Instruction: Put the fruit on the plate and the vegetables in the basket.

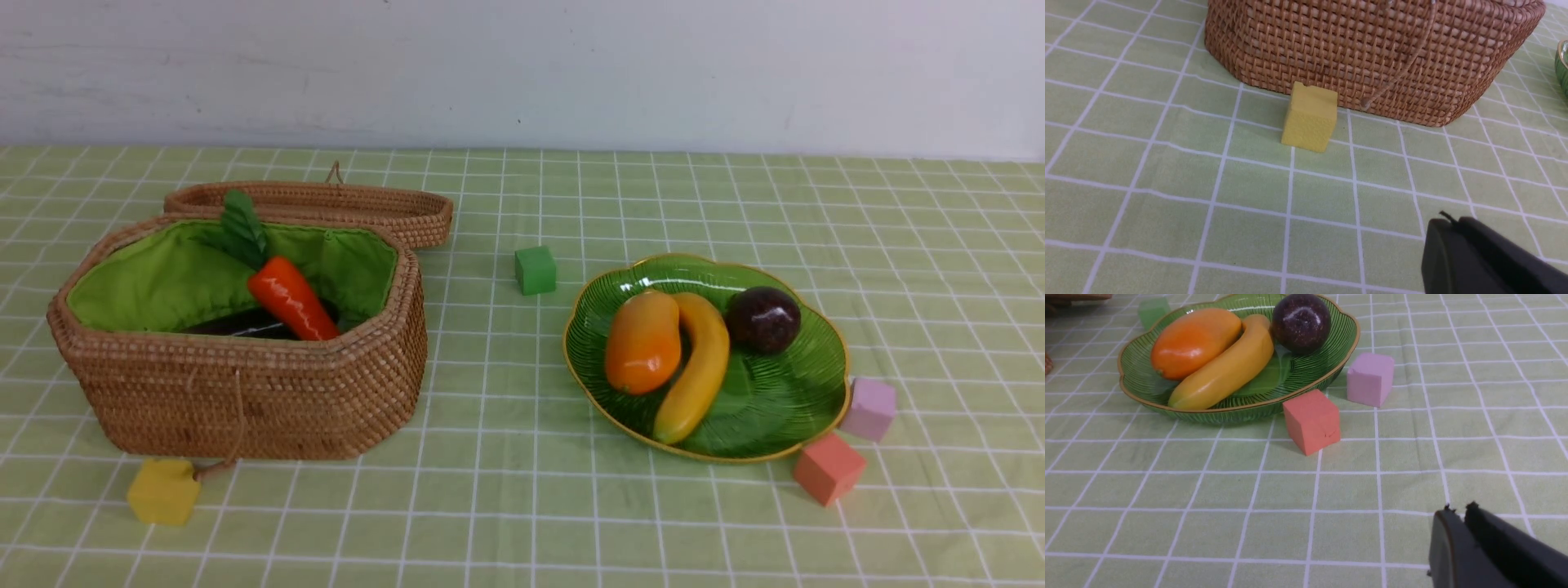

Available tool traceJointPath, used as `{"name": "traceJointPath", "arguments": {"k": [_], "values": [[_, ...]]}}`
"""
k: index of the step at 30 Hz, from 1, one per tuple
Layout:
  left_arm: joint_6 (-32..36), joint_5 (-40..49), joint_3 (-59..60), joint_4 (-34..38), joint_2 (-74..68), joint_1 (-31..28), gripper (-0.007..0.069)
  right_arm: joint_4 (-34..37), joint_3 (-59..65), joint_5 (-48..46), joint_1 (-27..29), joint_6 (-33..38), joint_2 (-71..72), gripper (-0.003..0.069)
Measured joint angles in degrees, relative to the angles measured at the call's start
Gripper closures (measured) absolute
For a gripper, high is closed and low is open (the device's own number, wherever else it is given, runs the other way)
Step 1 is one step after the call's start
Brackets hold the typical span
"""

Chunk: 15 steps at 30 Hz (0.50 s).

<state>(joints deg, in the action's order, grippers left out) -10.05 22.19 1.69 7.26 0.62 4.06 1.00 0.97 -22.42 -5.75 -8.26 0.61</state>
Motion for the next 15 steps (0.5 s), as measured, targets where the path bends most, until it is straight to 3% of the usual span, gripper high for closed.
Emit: {"name": "traceJointPath", "arguments": {"k": [15], "values": [[0.0,0.0,0.0,0.0,0.0,0.0,0.0614,0.0,0.0,0.0,0.0,0.0,0.0,0.0588]]}}
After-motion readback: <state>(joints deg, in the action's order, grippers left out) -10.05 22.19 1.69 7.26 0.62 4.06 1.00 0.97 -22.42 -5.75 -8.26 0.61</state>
